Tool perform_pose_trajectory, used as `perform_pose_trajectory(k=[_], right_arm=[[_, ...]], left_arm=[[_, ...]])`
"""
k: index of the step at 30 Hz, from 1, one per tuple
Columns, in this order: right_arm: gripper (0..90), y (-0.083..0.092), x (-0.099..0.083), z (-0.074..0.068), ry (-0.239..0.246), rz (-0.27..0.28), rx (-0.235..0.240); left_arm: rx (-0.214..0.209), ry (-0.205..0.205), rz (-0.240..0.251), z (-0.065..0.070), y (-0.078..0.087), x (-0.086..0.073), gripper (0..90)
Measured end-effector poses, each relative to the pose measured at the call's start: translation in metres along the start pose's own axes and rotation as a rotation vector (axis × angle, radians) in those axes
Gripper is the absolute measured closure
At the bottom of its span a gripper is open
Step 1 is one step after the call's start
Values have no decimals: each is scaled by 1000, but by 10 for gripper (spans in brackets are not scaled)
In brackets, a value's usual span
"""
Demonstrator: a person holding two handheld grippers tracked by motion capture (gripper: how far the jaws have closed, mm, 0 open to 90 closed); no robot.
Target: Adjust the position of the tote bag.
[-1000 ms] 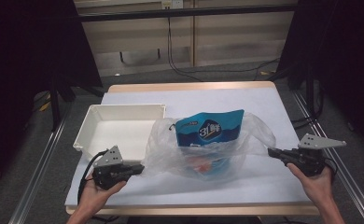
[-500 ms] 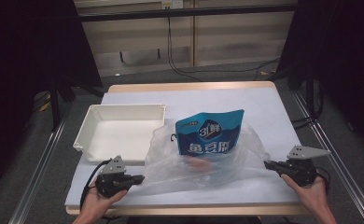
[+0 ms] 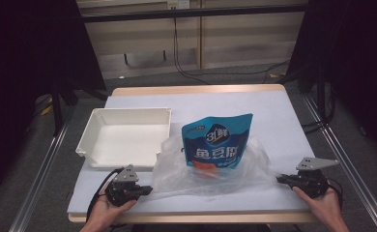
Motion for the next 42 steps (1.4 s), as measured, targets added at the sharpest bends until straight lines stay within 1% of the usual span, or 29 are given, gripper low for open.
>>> perform_pose_trajectory(k=[1, 2, 7, 10, 11, 12, 13, 14, 15, 17, 18, 19, 21, 22, 23, 25, 26, 27, 28, 29, 31, 32, 34, 35, 37, 38, 39, 41, 42], right_arm=[[900, -1, -1, -1, -1, -7, 0], [900, -2, -1, -2, 2, -9, 0], [900, -1, -4, -3, -5, -5, 4], [897, -2, -3, -3, 5, 7, 1], [894, -2, -3, -4, 6, 14, 6], [883, -1, -3, -4, 9, 25, 8], [843, 1, -2, -5, 14, 44, 15], [798, 3, -1, -6, 11, 66, 24], [769, 6, 0, -8, 9, 85, 27], [731, 9, 3, -12, 21, 112, 36], [674, 11, 5, -15, 22, 125, 36], [647, 11, 6, -16, 22, 132, 36], [633, 13, 7, -19, 31, 143, 39], [559, 16, 8, -23, 34, 164, 40], [542, 18, 9, -25, 33, 175, 33], [495, 22, 10, -26, 31, 197, 29], [495, 22, 10, -26, 31, 197, 29], [456, 27, 13, -28, 26, 224, 25], [448, 28, 14, -28, 31, 237, 29], [434, 30, 15, -29, 30, 241, 30], [399, 31, 21, -30, 41, 253, 20], [397, 32, 24, -30, 43, 258, 17], [397, 35, 30, -30, 47, 275, 18], [397, 35, 30, -30, 47, 275, 18], [400, 36, 40, -30, 54, 294, 27], [404, 36, 43, -29, 58, 295, 23], [414, 35, 46, -29, 67, 294, 32], [422, 34, 51, -30, 76, 288, 37], [428, 34, 54, -29, 82, 288, 40]], left_arm=[[0, 0, 0, 0, 0, 0, 900], [2, -2, -14, 0, 0, -1, 900], [-4, 8, -5, 0, 1, -6, 900], [-2, 10, -10, 2, 1, -5, 900], [-12, -1, -8, 2, 2, -5, 900], [-19, 2, 8, 3, 2, -5, 900], [-34, 1, 39, 4, 6, -5, 900], [-38, -2, 51, 4, 9, -5, 895], [-46, 3, 82, 5, 12, -4, 889], [-40, 16, 114, 5, 17, -4, 839], [-32, 15, 120, 5, 19, -4, 799], [-30, 18, 133, 7, 21, -4, 778], [-34, 10, 137, 7, 22, -4, 729], [-36, 8, 164, 9, 25, -3, 690], [-35, 0, 174, 10, 27, -3, 686], [-32, 4, 184, 11, 28, -2, 647], [-28, 1, 198, 11, 31, 0, 647], [-33, 3, 224, 10, 34, 2, 615], [-27, 9, 228, 11, 35, 4, 605], [-18, 0, 230, 9, 37, 6, 584], [-17, -2, 239, 8, 40, 9, 571], [-11, 6, 261, 6, 45, 12, 562], [2, 17, 280, 6, 50, 12, 533], [2, 17, 280, 6, 50, 12, 518], [4, 17, 292, 4, 57, 11, 504], [5, 14, 299, 4, 58, 11, 495], [6, 15, 308, 4, 59, 12, 484], [6, 15, 308, 3, 60, 14, 466], [5, 1, 310, 2, 58, 21, 463]])
Point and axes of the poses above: each handheld gripper's, and its own axes: y roughly backward along the jaws, x roughly out of its top, z roughly to its right, the point moved 2 cm from there along -y, roughly forward along the jaws, and after that the axes turned 12 degrees about -z, right-handed, at the moved point
